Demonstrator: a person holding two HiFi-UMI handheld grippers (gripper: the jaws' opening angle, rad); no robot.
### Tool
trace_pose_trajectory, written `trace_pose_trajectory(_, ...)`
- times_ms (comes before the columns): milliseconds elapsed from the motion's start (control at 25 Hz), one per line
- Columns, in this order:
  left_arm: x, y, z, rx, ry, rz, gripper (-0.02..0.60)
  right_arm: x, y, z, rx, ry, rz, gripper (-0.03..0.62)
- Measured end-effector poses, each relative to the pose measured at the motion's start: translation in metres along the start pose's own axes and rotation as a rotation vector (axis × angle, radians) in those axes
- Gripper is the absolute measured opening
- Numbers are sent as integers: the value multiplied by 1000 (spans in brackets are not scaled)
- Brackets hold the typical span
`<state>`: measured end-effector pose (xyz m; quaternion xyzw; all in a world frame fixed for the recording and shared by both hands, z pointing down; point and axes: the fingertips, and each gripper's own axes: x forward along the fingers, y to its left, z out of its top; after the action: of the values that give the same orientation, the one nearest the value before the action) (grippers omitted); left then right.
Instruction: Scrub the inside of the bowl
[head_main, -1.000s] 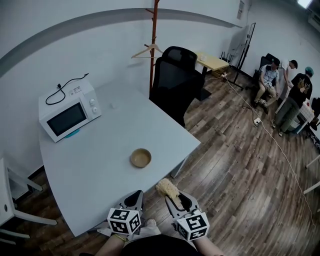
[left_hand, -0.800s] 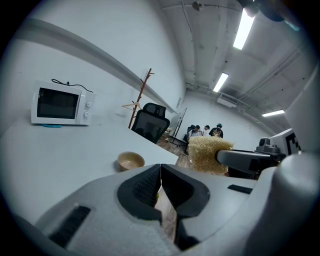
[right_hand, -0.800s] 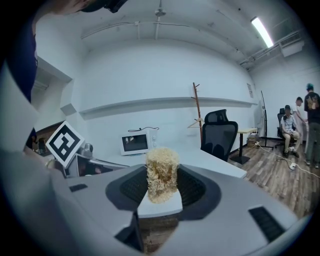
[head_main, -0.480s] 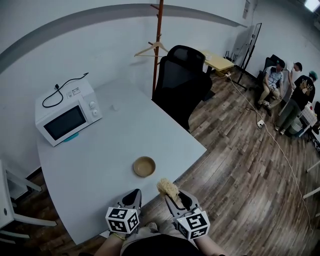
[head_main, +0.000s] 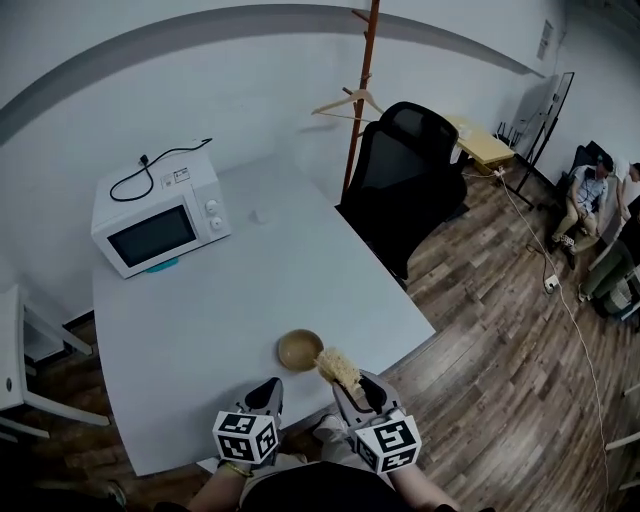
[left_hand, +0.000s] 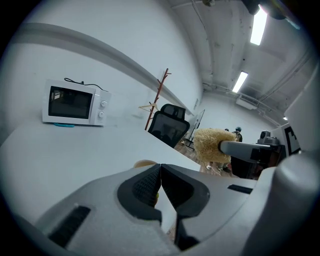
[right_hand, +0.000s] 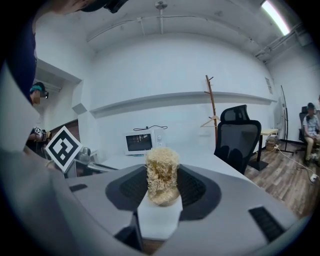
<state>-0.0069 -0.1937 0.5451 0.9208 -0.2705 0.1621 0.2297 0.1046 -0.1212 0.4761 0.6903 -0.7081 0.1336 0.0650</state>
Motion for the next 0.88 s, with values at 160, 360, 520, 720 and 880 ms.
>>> trace_pose_trajectory(160,15,6,4,-29,-8,57,19,22,-17,10,-23,4,62,167)
trace_pose_trajectory(360,29,16,2,-67,-9,121,20,44,-28,14,-29,16,129,167)
trace_pose_trajectory(520,40,23,-4,-88,0,174,20,56,-30,11,-38,40,185,167)
trace_pose_trajectory(720,52,32,-17,-136,18,236,20,69,-34,5,-48,65,243,167)
trace_pose_trajectory(880,61,43,-28,-185,38,291,20,76,-39,2,-57,83,280,167)
